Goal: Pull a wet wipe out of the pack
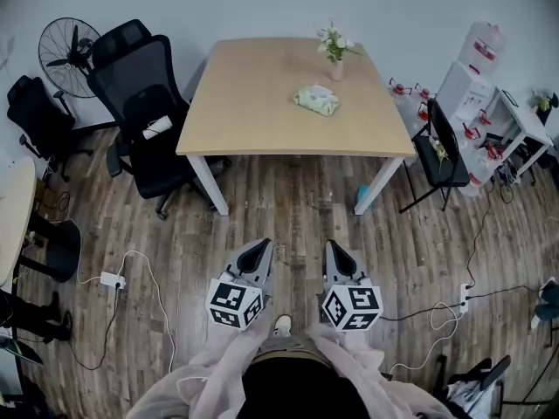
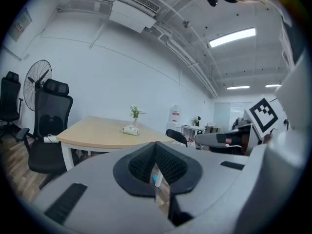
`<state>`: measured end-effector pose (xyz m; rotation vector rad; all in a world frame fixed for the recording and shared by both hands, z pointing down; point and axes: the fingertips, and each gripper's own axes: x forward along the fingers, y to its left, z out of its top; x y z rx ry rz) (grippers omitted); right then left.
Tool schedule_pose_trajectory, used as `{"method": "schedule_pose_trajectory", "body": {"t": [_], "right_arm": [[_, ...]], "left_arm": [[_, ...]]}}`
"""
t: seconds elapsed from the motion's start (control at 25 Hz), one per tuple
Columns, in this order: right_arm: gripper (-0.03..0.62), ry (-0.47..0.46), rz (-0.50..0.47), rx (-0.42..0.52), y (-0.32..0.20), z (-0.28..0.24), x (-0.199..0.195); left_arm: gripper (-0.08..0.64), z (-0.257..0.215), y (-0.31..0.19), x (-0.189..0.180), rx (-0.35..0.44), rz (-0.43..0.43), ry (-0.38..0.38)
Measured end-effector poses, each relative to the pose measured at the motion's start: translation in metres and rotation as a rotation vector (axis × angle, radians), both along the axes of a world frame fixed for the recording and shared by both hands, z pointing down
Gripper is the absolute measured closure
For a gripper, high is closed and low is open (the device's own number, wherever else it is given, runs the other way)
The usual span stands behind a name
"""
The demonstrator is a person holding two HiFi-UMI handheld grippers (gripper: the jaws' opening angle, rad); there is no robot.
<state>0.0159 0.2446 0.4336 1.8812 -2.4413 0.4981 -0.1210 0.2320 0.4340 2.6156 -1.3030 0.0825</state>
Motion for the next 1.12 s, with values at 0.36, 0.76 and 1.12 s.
{"method": "schedule_pose_trajectory", "body": {"t": [0.36, 0.76, 1.12], "right_arm": [[0.581, -0.008, 0.009, -0.03, -0.014, 0.005, -0.007], [0.581, -0.003, 0.006, -0.064, -0.038, 0.016, -0.002], [0.581, -0.003, -0.011, -0.077, -0.085, 0.017, 0.004]], "left_arm": [[0.549, 0.003, -0.018, -0.006, -0.017, 0.011, -0.003], [0.549, 0.014, -0.041, -0.004, -0.045, 0.003, -0.006], [0.549, 0.014, -0.087, 0.002, -0.053, -0.012, -0.003]]}}
